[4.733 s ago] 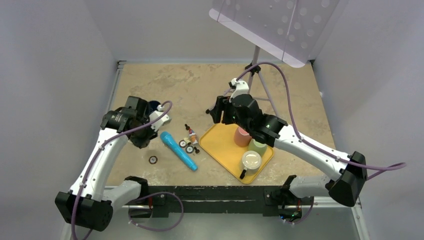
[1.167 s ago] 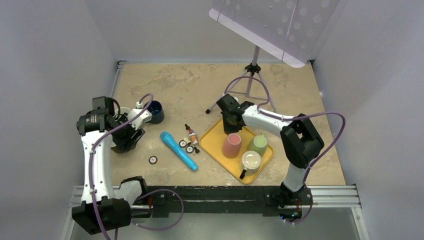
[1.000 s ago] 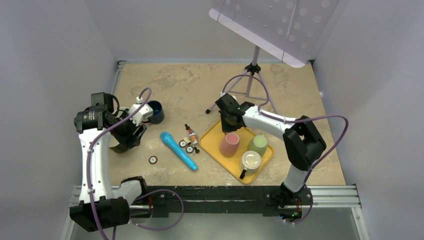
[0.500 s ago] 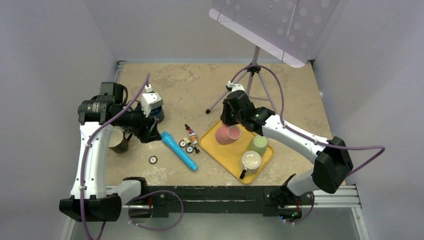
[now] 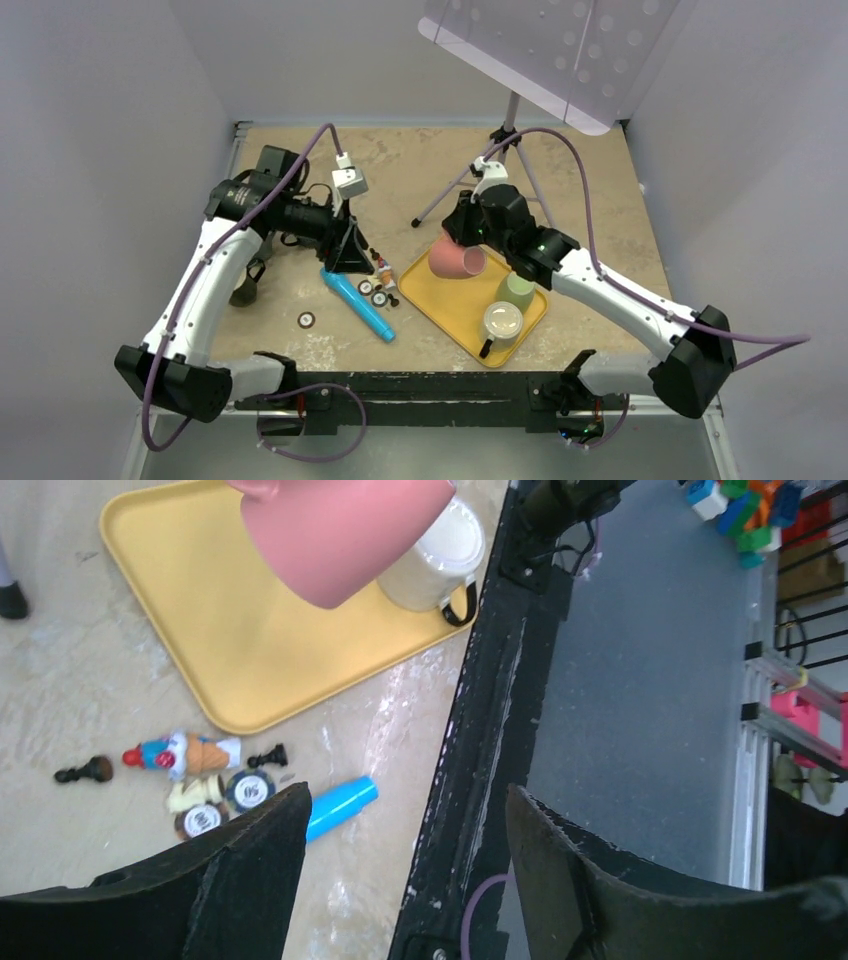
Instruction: Turn the mug right side up
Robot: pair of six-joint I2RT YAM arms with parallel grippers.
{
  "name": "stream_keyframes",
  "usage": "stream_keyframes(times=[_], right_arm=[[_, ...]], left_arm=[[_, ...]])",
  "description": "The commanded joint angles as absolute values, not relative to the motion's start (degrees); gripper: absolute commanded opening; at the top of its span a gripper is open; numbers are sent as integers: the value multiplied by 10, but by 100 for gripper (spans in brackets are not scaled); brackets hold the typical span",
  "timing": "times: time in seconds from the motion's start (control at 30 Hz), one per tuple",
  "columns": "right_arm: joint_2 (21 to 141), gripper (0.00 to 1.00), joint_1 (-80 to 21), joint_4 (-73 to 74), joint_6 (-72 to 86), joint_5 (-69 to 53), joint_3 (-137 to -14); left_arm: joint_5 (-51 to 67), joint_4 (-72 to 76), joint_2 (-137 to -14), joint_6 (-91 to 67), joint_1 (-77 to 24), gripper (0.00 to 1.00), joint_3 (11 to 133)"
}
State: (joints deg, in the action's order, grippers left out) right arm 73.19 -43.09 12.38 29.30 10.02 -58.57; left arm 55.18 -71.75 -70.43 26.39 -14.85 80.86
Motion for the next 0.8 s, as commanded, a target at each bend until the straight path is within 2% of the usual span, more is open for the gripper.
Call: stream_keyframes(times=[0.0,0.23,0.37,0.53,0.77], right_arm=[[668,0,-433,16,295,67,-586],[585,0,-434,-111,328,31,-551],[584,0,-435,-144,349,7,-559],[592,0,-438,-175,359,2,-573],[602,0,-439,-210,371,-21,-567]], left_arm=[[622,-620,-734,182,-173,77,795],[652,-444,-741,8,-187,80,773],[661,-370,-752,-84,-205,79,773],[679,-337,-773,-133,-238,73,770],[712,-278,-771,-177,-261,54,758]])
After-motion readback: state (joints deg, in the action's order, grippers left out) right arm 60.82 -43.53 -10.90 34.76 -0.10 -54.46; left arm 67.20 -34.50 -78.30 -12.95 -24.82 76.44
